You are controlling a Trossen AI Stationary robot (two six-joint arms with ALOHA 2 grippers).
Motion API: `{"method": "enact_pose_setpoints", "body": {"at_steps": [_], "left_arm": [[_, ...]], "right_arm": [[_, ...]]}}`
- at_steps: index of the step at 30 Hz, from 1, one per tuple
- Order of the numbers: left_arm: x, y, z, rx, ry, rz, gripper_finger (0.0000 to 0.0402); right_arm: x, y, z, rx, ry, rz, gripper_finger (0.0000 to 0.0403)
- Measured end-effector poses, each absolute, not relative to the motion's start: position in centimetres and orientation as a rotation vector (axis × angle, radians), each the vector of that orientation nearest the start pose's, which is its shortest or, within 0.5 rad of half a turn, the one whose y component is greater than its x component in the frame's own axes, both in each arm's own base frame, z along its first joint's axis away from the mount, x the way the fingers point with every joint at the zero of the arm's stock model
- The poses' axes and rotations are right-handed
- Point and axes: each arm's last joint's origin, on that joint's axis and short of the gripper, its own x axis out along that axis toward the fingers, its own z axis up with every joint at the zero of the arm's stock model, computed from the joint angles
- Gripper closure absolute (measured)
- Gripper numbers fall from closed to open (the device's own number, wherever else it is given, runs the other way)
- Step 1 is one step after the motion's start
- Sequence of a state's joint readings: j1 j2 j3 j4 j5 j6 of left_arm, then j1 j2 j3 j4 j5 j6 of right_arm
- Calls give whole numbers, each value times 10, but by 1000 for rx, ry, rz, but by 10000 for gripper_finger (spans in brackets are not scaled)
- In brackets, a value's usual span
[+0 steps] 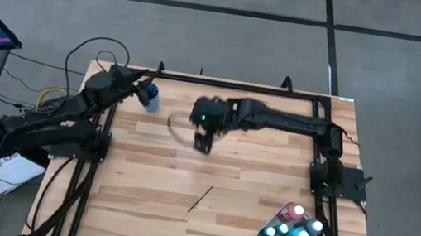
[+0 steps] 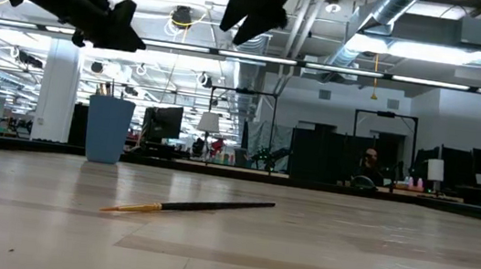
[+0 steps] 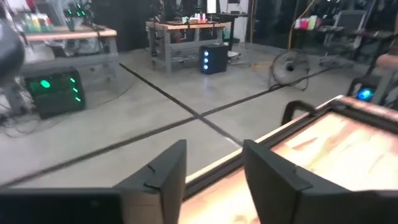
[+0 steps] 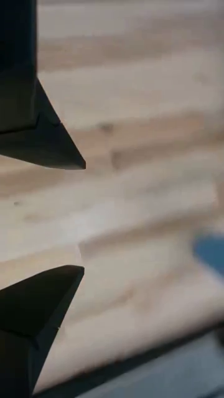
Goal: Pick & Place Paint Supplies
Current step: Put the gold paint brush into the blue cup
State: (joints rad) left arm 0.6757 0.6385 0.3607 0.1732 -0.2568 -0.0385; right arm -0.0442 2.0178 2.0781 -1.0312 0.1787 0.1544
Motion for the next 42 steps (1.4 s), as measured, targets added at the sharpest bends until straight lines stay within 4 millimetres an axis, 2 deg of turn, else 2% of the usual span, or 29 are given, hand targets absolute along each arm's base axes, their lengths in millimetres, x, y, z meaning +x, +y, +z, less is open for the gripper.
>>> {"method": "enact_pose_setpoints", "body": {"at_steps": [7, 15, 21, 28, 42], "left_arm": [[115, 91, 250, -73, 10, 826, 201], [100, 76, 267, -71, -144, 785, 193], [92, 67, 274, -71, -220, 743, 197], [91, 65, 275, -89, -239, 718, 198], [91, 65, 275, -94, -241, 714, 198]], "right_arm": [[432, 13, 302, -144, 1027, 105, 160], [429, 47, 265, -321, 1051, 297, 176], [428, 71, 241, -315, 1020, 347, 177], [416, 82, 208, -273, 1094, 374, 177], [402, 83, 165, -251, 1111, 372, 177]]}}
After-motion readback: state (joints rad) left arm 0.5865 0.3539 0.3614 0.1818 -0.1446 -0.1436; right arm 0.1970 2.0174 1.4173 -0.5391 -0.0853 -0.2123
